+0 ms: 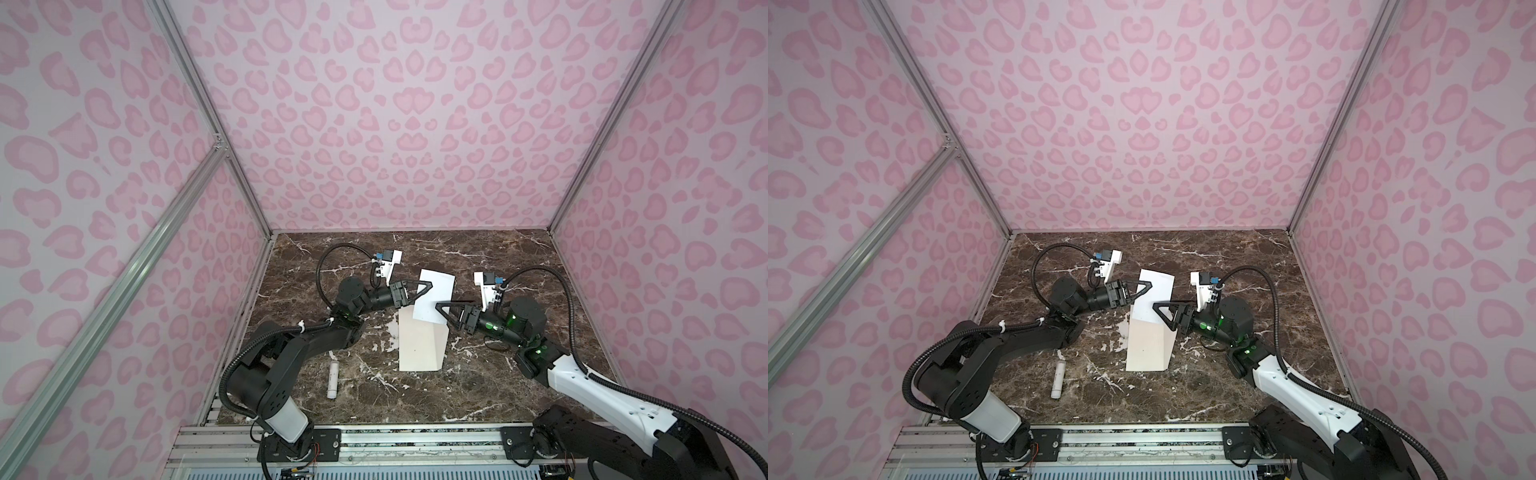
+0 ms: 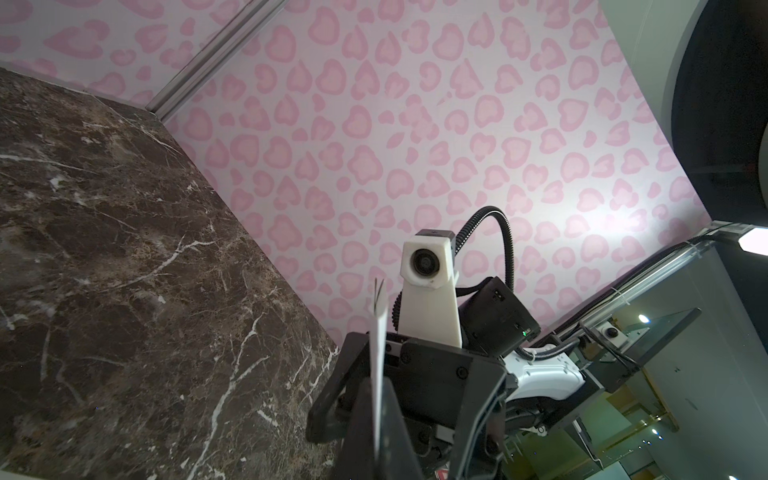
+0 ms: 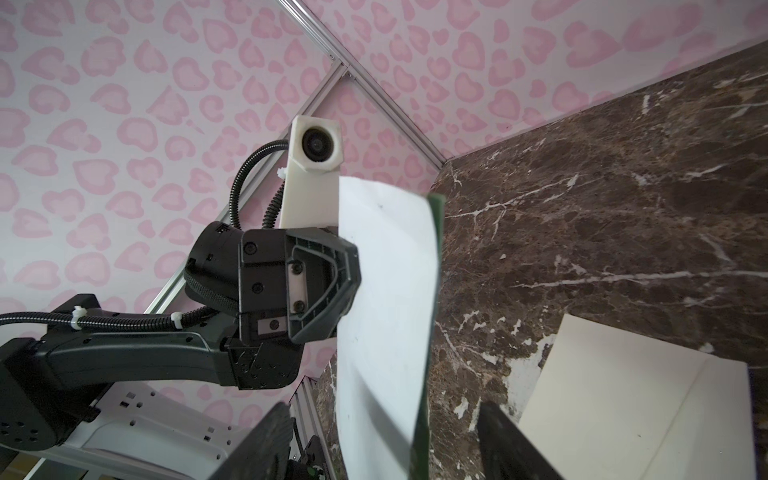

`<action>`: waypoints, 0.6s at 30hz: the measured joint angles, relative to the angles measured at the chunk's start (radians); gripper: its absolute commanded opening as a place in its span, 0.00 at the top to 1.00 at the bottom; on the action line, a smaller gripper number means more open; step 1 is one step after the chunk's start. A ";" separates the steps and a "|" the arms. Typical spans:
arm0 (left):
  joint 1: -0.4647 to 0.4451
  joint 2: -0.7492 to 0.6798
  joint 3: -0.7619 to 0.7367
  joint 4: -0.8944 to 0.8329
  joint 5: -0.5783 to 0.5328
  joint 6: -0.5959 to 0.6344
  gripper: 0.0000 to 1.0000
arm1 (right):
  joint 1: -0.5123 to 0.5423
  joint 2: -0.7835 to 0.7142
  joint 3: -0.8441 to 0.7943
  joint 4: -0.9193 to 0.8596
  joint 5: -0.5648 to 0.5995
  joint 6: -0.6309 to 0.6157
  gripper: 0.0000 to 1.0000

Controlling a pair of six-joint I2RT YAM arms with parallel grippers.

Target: Place the letter into the envelope and seal it

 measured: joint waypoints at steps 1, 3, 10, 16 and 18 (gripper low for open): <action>0.000 0.003 0.000 0.006 0.000 -0.003 0.96 | 0.004 0.014 0.008 0.008 -0.006 0.000 0.29; 0.000 0.003 -0.001 0.010 0.000 -0.008 0.96 | 0.007 0.040 0.022 0.022 -0.026 0.001 0.30; 0.000 0.004 -0.004 0.033 0.004 -0.017 0.96 | 0.028 0.109 0.044 0.064 -0.053 0.019 0.40; 0.000 0.009 -0.009 0.051 0.005 -0.025 0.96 | 0.033 0.135 0.056 0.092 -0.063 0.043 0.54; 0.000 0.009 -0.011 0.054 0.007 -0.025 0.96 | 0.033 0.139 0.058 0.113 -0.067 0.061 0.58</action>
